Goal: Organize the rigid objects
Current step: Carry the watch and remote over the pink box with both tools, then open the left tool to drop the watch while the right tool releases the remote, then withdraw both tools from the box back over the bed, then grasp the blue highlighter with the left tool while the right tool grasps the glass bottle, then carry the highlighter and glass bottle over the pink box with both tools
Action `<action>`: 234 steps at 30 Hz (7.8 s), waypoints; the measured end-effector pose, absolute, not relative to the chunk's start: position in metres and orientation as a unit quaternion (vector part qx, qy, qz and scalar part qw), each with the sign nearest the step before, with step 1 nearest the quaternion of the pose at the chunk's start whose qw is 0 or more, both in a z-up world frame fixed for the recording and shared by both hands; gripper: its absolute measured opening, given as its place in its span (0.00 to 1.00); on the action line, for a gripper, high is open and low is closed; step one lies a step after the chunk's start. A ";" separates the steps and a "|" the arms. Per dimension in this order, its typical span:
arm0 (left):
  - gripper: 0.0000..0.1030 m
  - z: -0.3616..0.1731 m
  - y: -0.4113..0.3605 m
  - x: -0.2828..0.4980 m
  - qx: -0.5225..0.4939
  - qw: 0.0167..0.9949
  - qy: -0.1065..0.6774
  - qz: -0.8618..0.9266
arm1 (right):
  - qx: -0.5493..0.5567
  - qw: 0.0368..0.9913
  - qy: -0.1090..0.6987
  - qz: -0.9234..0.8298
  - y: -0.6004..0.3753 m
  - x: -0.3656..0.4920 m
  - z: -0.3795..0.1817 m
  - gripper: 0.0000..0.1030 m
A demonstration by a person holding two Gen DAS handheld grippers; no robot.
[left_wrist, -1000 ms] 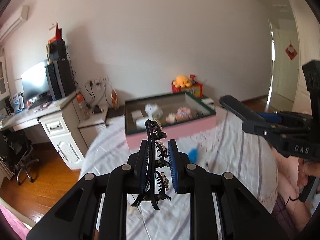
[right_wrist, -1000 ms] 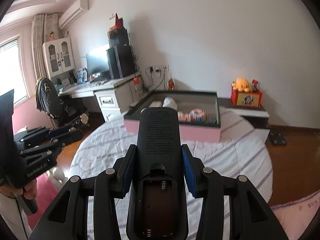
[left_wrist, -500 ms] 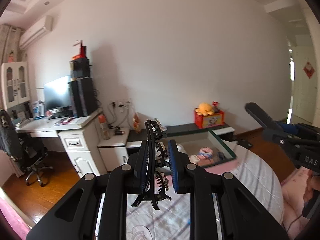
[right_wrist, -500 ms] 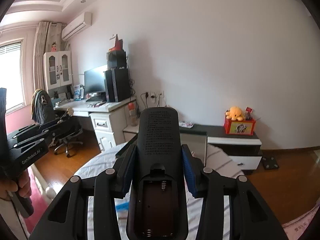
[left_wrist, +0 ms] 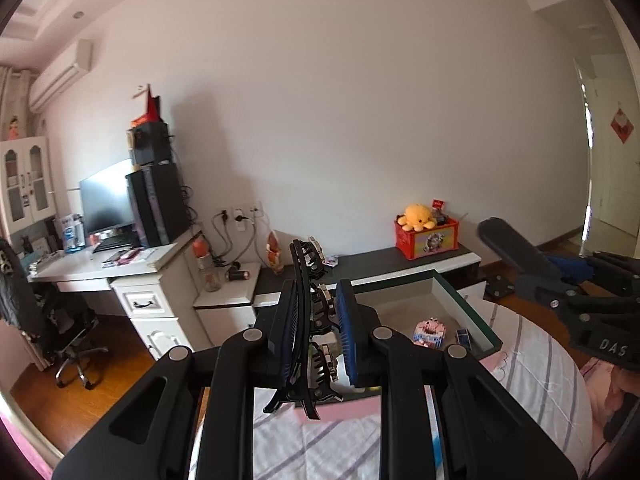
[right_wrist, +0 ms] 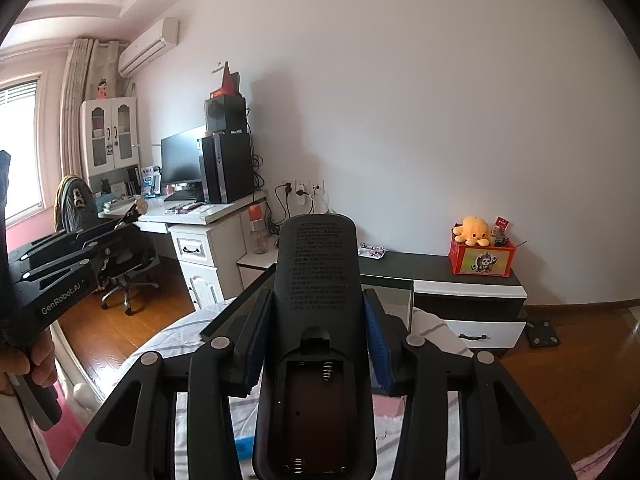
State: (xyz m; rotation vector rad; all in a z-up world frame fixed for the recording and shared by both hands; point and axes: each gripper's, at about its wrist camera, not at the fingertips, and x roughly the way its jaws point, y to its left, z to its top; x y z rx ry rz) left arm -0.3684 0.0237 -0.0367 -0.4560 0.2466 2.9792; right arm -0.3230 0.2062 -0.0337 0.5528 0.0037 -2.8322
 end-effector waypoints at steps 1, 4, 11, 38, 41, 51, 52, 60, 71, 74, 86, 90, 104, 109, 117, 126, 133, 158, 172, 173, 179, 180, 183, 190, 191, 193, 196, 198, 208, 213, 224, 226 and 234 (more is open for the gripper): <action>0.19 -0.039 0.026 -0.377 -0.156 0.065 0.082 0.982 | 0.193 0.127 0.001 -0.973 0.207 -0.328 -0.036 0.44; 0.19 -0.047 0.030 -0.408 -0.173 0.085 0.075 0.978 | 0.203 0.128 -0.001 -0.971 0.210 -0.354 -0.044 0.44; 0.19 -0.082 0.036 -0.486 -0.220 0.082 0.063 0.970 | 0.237 0.124 -0.010 -0.964 0.216 -0.416 -0.075 0.44; 0.67 -0.175 0.050 -0.550 -0.300 0.057 0.066 0.950 | 0.377 0.107 0.061 -0.918 0.181 -0.520 -0.160 0.44; 0.73 -0.174 0.048 -0.548 -0.298 0.050 0.064 0.951 | 0.374 0.105 0.058 -0.920 0.179 -0.518 -0.160 0.44; 0.81 -0.175 0.045 -0.544 -0.303 0.056 0.060 0.949 | 0.339 0.107 0.014 -0.935 0.189 -0.509 -0.154 0.48; 0.82 -0.174 0.045 -0.543 -0.302 0.056 0.060 0.950 | 0.337 0.106 0.011 -0.935 0.190 -0.509 -0.154 0.49; 0.87 -0.171 0.047 -0.539 -0.295 0.056 0.063 0.952 | 0.316 0.098 -0.006 -0.944 0.195 -0.499 -0.146 0.55; 1.00 -0.161 0.049 -0.529 -0.268 0.059 0.064 0.959 | 0.276 0.055 -0.008 -0.960 0.212 -0.486 -0.136 0.84; 1.00 -0.157 0.051 -0.524 -0.259 0.059 0.074 0.961 | 0.267 0.039 0.004 -0.963 0.213 -0.483 -0.133 0.90; 1.00 -0.118 0.034 -0.446 -0.206 0.055 0.061 0.975 | 0.216 0.011 0.012 -0.976 0.228 -0.406 -0.096 1.00; 1.00 -0.108 0.029 -0.412 -0.197 0.055 0.054 0.977 | 0.210 0.012 0.010 -0.978 0.228 -0.373 -0.089 1.00; 1.00 -0.087 0.016 -0.301 -0.175 0.057 0.047 0.982 | 0.182 0.014 0.035 -0.983 0.205 -0.262 -0.067 1.00; 1.00 -0.093 0.011 -0.278 -0.185 0.060 0.056 0.979 | 0.190 0.022 0.034 -0.981 0.195 -0.241 -0.070 1.00; 1.00 -0.114 -0.004 -0.262 -0.218 0.063 0.055 0.972 | 0.239 0.044 0.040 -0.969 0.170 -0.228 -0.107 1.00; 1.00 -0.142 -0.027 -0.255 -0.257 0.054 0.061 0.963 | 0.325 0.091 0.031 -0.941 0.132 -0.248 -0.169 1.00; 1.00 -0.154 -0.041 -0.255 -0.275 0.050 0.061 0.958 | 0.369 0.078 0.035 -0.925 0.122 -0.274 -0.193 1.00; 1.00 -0.214 0.063 -0.339 -0.357 0.135 0.125 0.916 | 0.393 0.038 -0.009 -0.919 0.220 -0.309 -0.195 0.73; 0.25 -0.229 0.081 -0.356 -0.406 0.177 0.120 0.889 | 0.405 0.053 -0.007 -0.913 0.217 -0.312 -0.200 0.74; 0.26 -0.228 0.081 -0.355 -0.404 0.167 0.122 0.891 | 0.406 0.053 -0.008 -0.912 0.218 -0.312 -0.200 0.74; 0.26 -0.226 0.057 -0.351 -0.414 0.100 0.069 0.902 | 0.410 0.050 -0.001 -0.911 0.216 -0.312 -0.201 0.74; 0.26 -0.227 0.054 -0.349 -0.413 0.098 0.063 0.903 | 0.410 0.050 0.000 -0.911 0.216 -0.312 -0.201 0.74; 0.28 -0.229 0.049 -0.347 -0.412 0.100 0.047 0.904 | 0.414 0.048 0.002 -0.909 0.216 -0.313 -0.202 0.74; 0.35 -0.231 0.052 -0.352 -0.415 0.112 0.047 0.902 | 0.414 0.047 0.002 -0.909 0.215 -0.312 -0.202 0.74; 0.36 -0.231 0.052 -0.352 -0.415 0.114 0.046 0.901 | 0.414 0.046 0.003 -0.909 0.215 -0.312 -0.202 0.74; 0.34 -0.231 0.051 -0.353 -0.415 0.116 0.046 0.901 | 0.413 0.045 0.006 -0.910 0.214 -0.312 -0.202 0.74; 0.26 -0.230 0.052 -0.351 -0.411 0.115 0.048 0.903 | 0.410 0.045 0.008 -0.911 0.214 -0.311 -0.202 0.74; 0.26 -0.230 0.051 -0.351 -0.411 0.116 0.048 0.903 | 0.408 0.047 0.008 -0.912 0.214 -0.310 -0.201 0.73; 0.26 -0.218 0.051 -0.339 -0.390 0.126 0.050 0.911 | 0.383 0.052 -0.003 -0.922 0.217 -0.299 -0.194 0.73; 0.26 -0.197 0.042 -0.325 -0.365 0.126 0.045 0.921 | 0.371 0.059 -0.029 -0.926 0.217 -0.287 -0.188 0.73; 0.26 -0.130 0.017 -0.277 -0.263 0.096 0.048 0.959 | 0.285 0.085 -0.020 -0.955 0.190 -0.247 -0.125 0.73; 0.26 -0.117 0.013 -0.266 -0.245 0.095 0.047 0.964 | 0.264 0.090 -0.013 -0.960 0.185 -0.238 -0.109 0.73; 0.26 -0.078 0.001 -0.233 -0.193 0.087 0.047 0.976 | 0.199 0.106 0.023 -0.974 0.163 -0.205 -0.052 0.73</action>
